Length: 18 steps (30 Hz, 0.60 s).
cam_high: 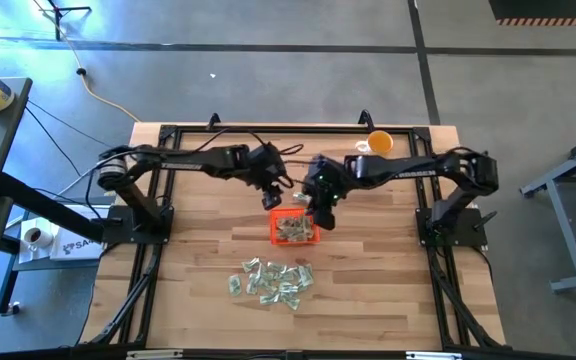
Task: Pick and place Stevia / Truvia into bins
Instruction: Put the stevia packet into the orange bin
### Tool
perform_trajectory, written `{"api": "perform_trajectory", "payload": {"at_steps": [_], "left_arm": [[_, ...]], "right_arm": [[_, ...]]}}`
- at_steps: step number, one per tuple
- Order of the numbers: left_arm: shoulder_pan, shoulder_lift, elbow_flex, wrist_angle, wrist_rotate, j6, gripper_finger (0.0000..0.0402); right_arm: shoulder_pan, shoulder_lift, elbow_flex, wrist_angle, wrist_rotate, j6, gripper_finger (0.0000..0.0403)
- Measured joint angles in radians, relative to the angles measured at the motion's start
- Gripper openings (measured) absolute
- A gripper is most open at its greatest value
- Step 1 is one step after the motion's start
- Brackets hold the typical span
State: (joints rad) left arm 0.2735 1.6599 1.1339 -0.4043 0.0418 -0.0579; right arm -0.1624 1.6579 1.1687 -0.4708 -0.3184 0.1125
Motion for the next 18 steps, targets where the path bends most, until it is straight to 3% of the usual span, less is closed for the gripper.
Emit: {"api": "perform_trajectory", "payload": {"at_steps": [5, 9, 13, 18], "left_arm": [[0.03, 0.069, 0.001, 0.093, 0.033, 0.048, 0.0248], [0.042, 0.113, 0.001, 0.17, 0.086, 0.071, 0.0248], [0.041, 0.165, 0.0, 0.217, 0.093, 0.127, 0.0248], [0.041, 0.223, 0.0, 0.25, 0.073, 0.229, 0.0248]], "right_arm": [[0.021, 0.001, 0.0, -0.023, 0.052, 0.054, 0.0212], [0.021, -0.042, 0.0, -0.083, 0.075, 0.094, 0.0286], [0.035, -0.132, 0.0, -0.193, 0.231, 0.089, 0.0326], [0.039, -0.261, 0.001, -0.32, 0.456, 0.067, 0.0339]]}}
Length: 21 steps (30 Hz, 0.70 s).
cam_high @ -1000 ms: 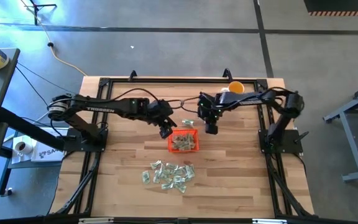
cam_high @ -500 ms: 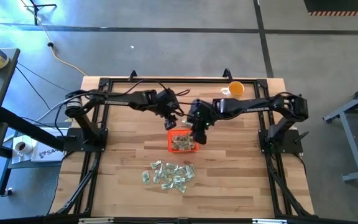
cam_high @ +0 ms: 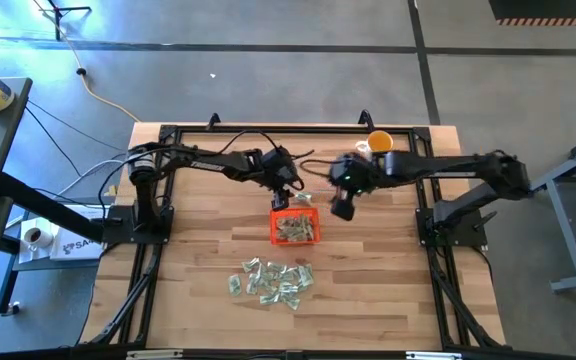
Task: Pick and place Stevia / Truvia into bins
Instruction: Put the stevia packet into the orange bin
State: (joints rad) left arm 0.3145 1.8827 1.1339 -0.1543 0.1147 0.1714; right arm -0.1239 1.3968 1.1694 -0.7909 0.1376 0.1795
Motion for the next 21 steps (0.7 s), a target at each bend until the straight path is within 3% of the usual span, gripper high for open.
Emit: {"api": "perform_trajectory", "payload": {"at_steps": [4, 9, 14, 17, 21], "left_arm": [[0.0, 0.028, 0.0, 0.046, -0.016, 0.082, 0.0248], [0.0, 0.072, 0.0, 0.109, 0.001, 0.12, 0.0248], [0.001, 0.133, 0.046, 0.065, 0.032, 0.112, 0.0245], [0.001, 0.146, 0.085, 0.003, 0.037, 0.112, 0.0218], [0.0, 0.151, 0.127, -0.049, 0.035, 0.112, 0.0146]], "right_arm": [[-0.016, -0.051, 0.0, -0.076, 0.106, -0.003, 0.0335], [-0.041, -0.056, 0.0, -0.095, 0.115, 0.004, 0.0336], [-0.046, -0.055, -0.026, -0.077, 0.122, 0.004, 0.0334], [-0.046, -0.055, -0.058, -0.076, 0.139, 0.005, 0.0332], [-0.046, -0.056, -0.1, -0.065, 0.141, 0.029, 0.0334]]}}
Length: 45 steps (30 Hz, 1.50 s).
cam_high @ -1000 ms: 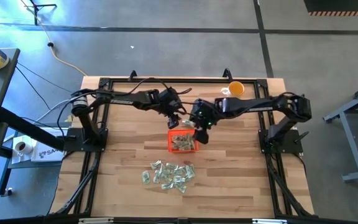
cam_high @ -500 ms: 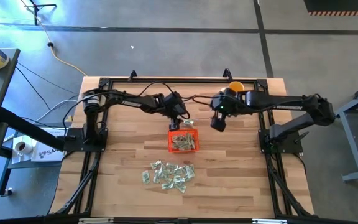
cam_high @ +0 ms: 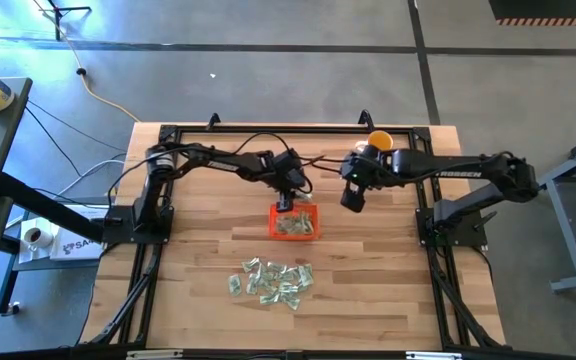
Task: Pick and place Stevia / Truvia into bins
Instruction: Put the stevia packet into the orange bin
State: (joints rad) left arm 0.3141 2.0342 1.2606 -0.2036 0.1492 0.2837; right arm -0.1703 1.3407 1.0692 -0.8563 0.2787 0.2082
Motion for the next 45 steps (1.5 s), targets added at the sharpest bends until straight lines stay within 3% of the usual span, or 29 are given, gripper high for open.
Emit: {"api": "perform_trajectory", "payload": {"at_steps": [5, 7, 14, 19, 26, 30, 34, 45], "left_arm": [[0.0, 0.004, 0.056, -0.065, -0.004, 0.032, 0.0041], [0.0, 0.003, 0.067, -0.078, -0.031, 0.029, 0.0022], [-0.006, -0.105, 0.129, -0.314, -0.077, -0.008, 0.0031], [-0.074, -0.259, 0.131, -0.431, -0.001, -0.109, 0.0022], [-0.222, -0.287, 0.071, -0.44, 0.083, -0.2, 0.0051], [-0.264, -0.27, -0.019, -0.326, 0.091, -0.3, 0.0067], [-0.254, -0.27, -0.053, -0.258, -0.018, -0.359, 0.0081], [-0.266, -0.287, -0.053, -0.407, -0.107, -0.445, 0.0101]], "right_arm": [[0.0, -0.001, -0.01, 0.007, 0.001, 0.005, 0.0334], [0.0, -0.004, -0.01, 0.007, 0.0, 0.018, 0.0334], [0.008, -0.022, -0.01, 0.068, -0.003, 0.017, 0.0334], [0.002, -0.006, -0.024, 0.193, -0.078, -0.008, 0.0334], [-0.065, 0.127, -0.134, 0.442, -0.202, -0.105, 0.0334], [-0.075, 0.216, -0.158, 0.552, -0.221, -0.19, 0.0334], [-0.077, 0.294, -0.146, 0.604, -0.253, -0.228, 0.0334], [-0.052, 0.403, -0.138, 0.718, -0.307, -0.225, 0.0315]]}}
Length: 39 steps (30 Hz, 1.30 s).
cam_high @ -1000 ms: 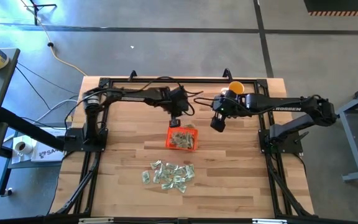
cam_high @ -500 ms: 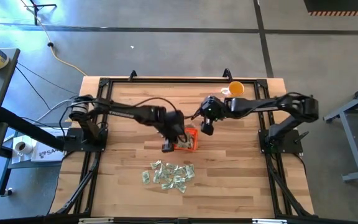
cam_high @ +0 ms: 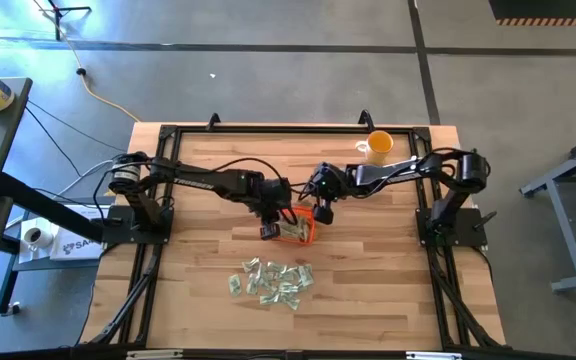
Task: Pick and place Stevia / Truvia into bins
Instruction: Put the stevia packet into the orange bin
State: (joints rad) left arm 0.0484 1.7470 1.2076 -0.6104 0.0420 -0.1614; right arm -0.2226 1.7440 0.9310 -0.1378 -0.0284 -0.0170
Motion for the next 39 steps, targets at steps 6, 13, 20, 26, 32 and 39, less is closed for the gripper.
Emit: {"api": "perform_trajectory", "payload": {"at_steps": [6, 13, 20, 26, 32, 39], "left_arm": [[-0.059, -0.017, 0.0, -0.057, -0.021, -0.08, 0.0101], [-0.096, -0.045, 0.0, -0.073, -0.085, -0.156, 0.0101], [-0.096, -0.096, 0.003, -0.101, -0.105, -0.184, 0.0101], [-0.095, -0.154, 0.002, -0.122, -0.106, -0.229, 0.0101], [-0.095, -0.203, 0.002, -0.2, -0.107, -0.263, 0.0101], [-0.131, -0.26, 0.001, -0.363, -0.178, -0.293, 0.0101]], "right_arm": [[0.002, 0.044, 0.0, 0.024, -0.047, -0.003, 0.027], [-0.007, 0.045, 0.0, 0.067, 0.019, -0.012, 0.0206], [-0.027, 0.049, -0.001, 0.037, -0.011, -0.041, 0.016], [-0.033, 0.094, 0.0, 0.053, -0.062, -0.035, 0.0156], [-0.029, 0.092, 0.0, 0.052, -0.047, 0.02, 0.0082], [-0.018, 0.004, 0.053, -0.049, 0.108, 0.036, 0.0017]]}}
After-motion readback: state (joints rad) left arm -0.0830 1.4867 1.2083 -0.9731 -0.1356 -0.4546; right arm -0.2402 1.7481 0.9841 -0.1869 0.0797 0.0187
